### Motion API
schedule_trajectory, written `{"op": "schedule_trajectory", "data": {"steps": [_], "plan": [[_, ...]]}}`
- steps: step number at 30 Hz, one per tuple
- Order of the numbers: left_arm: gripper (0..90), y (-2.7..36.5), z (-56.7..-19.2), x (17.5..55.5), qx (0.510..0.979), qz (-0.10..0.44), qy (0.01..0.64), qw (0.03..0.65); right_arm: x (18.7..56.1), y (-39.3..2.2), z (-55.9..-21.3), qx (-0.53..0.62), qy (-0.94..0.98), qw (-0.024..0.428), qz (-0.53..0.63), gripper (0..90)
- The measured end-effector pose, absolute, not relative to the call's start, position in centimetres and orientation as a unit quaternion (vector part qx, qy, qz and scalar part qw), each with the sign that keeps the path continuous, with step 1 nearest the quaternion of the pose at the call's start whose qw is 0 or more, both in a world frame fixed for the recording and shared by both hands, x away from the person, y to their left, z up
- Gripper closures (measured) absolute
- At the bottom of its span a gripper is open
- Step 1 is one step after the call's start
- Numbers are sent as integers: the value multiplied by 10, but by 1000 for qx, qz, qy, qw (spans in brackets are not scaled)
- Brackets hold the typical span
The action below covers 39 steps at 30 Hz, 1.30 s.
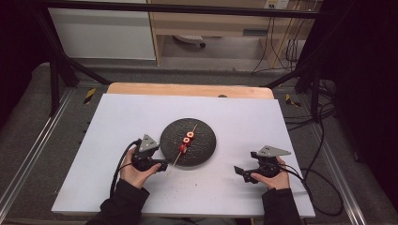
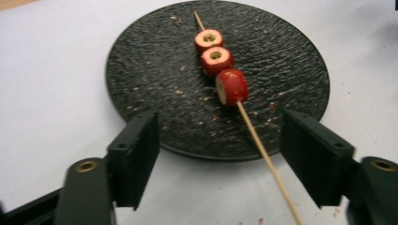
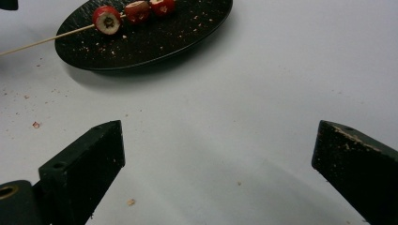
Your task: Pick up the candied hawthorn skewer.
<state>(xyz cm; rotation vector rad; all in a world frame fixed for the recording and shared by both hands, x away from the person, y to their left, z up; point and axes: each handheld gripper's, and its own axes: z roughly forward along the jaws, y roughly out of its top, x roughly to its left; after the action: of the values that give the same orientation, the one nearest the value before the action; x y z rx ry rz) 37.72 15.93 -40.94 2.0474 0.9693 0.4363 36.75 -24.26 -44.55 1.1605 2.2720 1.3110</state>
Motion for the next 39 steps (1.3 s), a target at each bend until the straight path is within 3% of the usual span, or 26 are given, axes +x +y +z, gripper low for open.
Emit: {"op": "schedule_trajectory", "data": {"steps": [13,14,20,34,39], "plan": [[574,121,-425,384,826,168,390,371,368,-242,-446,399,786,137,453,37],[644,120,-426,385,825,170,392,369,367,-243,-445,400,785,137,454,37],[737,114,-429,387,827,174,402,352,367,-243,-445,399,784,137,455,37],[874,108,-434,389,827,172,418,336,367,-242,-445,400,784,137,454,38],[881,109,-434,388,823,174,420,341,367,-242,-445,400,785,137,454,38]]}}
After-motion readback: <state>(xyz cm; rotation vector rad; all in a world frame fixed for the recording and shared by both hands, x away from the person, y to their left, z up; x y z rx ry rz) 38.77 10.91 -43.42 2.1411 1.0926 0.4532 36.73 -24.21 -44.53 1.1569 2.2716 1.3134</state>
